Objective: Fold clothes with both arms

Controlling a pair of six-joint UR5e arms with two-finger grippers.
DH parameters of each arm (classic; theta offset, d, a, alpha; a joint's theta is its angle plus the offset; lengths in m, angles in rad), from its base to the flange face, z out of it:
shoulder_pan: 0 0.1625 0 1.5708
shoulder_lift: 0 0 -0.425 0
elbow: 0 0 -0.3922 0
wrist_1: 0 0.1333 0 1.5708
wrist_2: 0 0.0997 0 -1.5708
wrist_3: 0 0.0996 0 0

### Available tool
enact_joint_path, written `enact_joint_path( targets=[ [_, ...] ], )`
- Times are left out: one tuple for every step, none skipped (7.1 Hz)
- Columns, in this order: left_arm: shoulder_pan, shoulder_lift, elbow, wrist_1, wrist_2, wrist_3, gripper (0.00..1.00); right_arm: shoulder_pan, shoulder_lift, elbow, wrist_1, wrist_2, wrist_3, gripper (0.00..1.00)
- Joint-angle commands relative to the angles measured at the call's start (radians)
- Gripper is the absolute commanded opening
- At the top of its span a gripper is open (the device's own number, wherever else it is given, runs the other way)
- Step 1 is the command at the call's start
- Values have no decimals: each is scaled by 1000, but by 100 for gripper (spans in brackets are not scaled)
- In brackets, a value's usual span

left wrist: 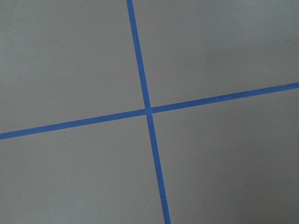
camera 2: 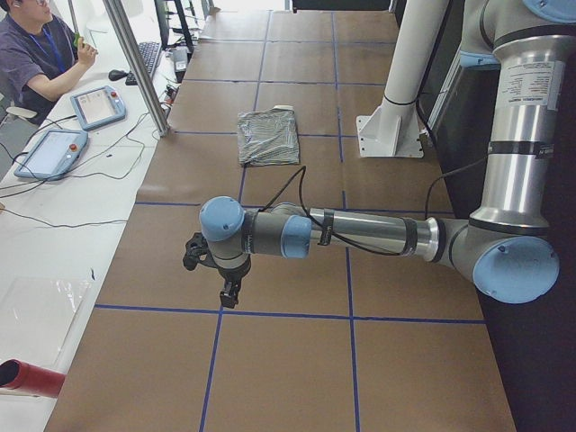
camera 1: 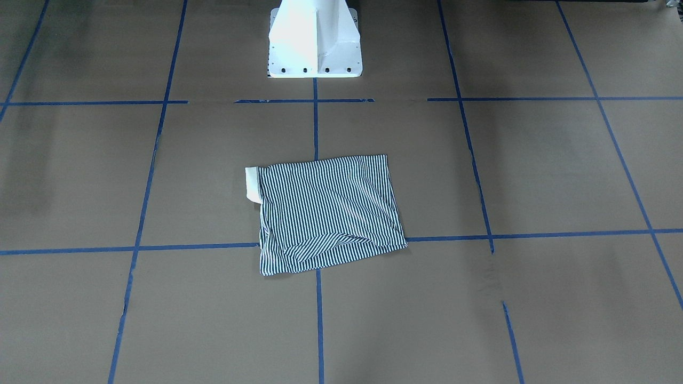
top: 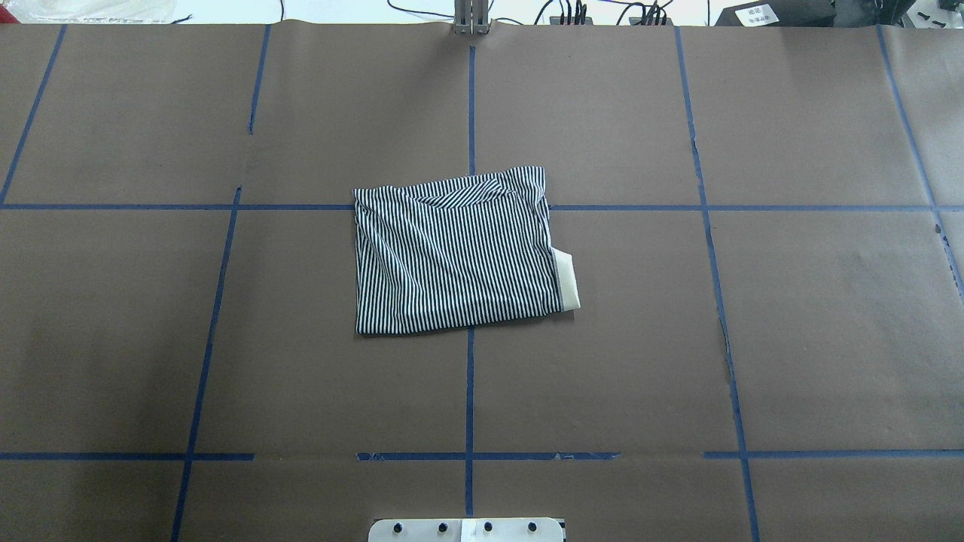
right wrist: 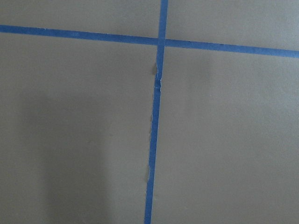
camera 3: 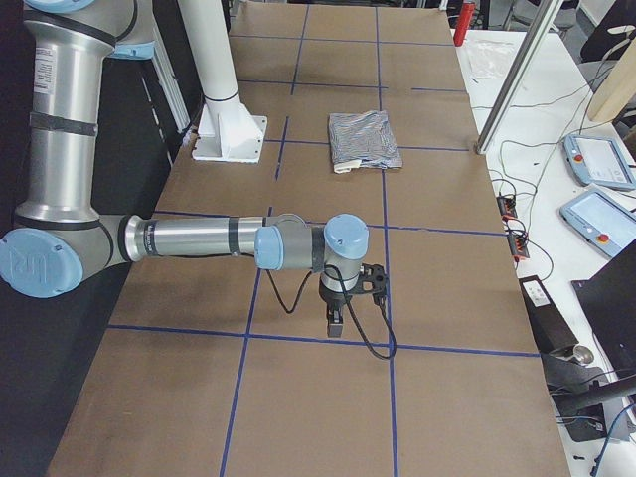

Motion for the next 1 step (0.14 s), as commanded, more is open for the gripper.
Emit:
enact_joint_path(
  targets=[
    [0, 0, 2, 0, 0, 0, 100, 0, 0, 0, 2, 0, -2, 100]
  ],
)
